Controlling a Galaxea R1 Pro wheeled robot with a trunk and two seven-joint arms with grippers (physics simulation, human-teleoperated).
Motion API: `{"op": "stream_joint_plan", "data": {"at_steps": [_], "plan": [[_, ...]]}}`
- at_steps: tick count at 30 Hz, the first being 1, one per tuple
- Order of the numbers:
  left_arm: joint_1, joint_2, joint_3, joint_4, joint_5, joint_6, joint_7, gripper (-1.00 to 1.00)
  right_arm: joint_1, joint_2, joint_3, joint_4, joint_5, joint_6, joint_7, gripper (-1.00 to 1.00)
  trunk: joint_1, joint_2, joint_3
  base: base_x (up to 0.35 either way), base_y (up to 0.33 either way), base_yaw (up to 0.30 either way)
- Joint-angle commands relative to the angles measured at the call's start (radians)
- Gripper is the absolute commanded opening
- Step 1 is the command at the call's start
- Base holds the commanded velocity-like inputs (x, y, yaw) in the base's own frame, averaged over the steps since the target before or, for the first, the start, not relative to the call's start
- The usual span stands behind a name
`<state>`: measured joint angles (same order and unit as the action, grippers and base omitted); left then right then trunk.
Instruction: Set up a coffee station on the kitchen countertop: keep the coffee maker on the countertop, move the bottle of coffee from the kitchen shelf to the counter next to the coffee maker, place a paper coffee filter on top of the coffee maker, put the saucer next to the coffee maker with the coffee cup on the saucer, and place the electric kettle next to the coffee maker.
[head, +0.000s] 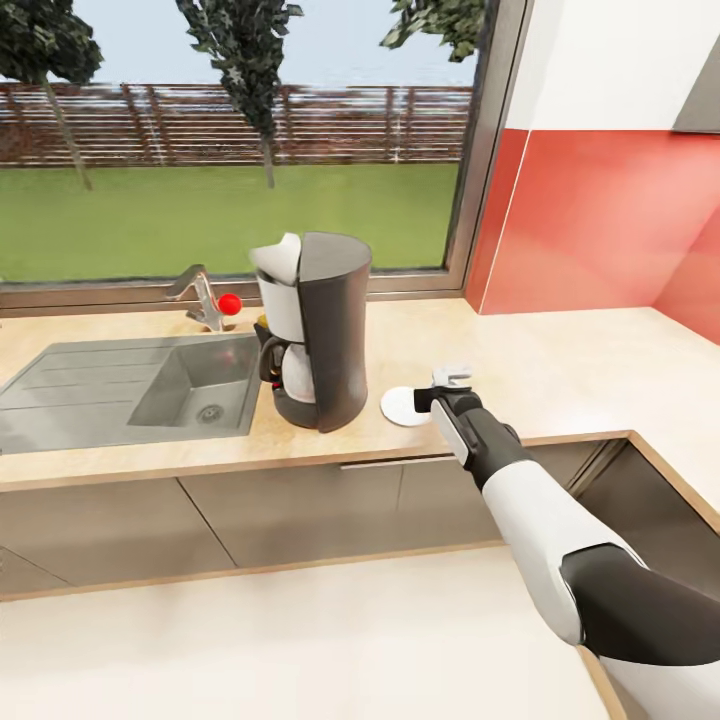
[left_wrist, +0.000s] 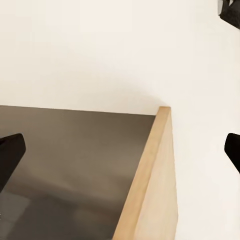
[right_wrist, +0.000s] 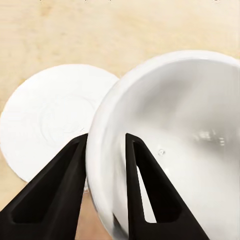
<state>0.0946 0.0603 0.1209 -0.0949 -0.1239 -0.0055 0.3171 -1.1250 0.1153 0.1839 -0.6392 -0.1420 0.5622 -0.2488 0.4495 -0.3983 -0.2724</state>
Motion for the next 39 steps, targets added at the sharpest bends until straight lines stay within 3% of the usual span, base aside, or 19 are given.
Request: {"op": "stream_joint_plan", "data": {"at_steps": [1, 39], "plan": [[0.000, 0.000, 0.008, -0.002, -0.010, -0.001, 0.001, 1.00, -0.001, 0.000, 0.005, -0.002, -0.010, 0.004, -0.009, -1.00, 0.001, -0.002, -0.002, 0.000, 0.180, 0.000], [0.004, -0.001, 0.010, 0.000, -0.009, -0.004, -0.001, 1.00, -0.001, -0.002, 0.003, 0.006, -0.007, 0.002, -0.010, -1.00, 0.001, -0.002, -0.002, 0.008, 0.017, 0.030]]}}
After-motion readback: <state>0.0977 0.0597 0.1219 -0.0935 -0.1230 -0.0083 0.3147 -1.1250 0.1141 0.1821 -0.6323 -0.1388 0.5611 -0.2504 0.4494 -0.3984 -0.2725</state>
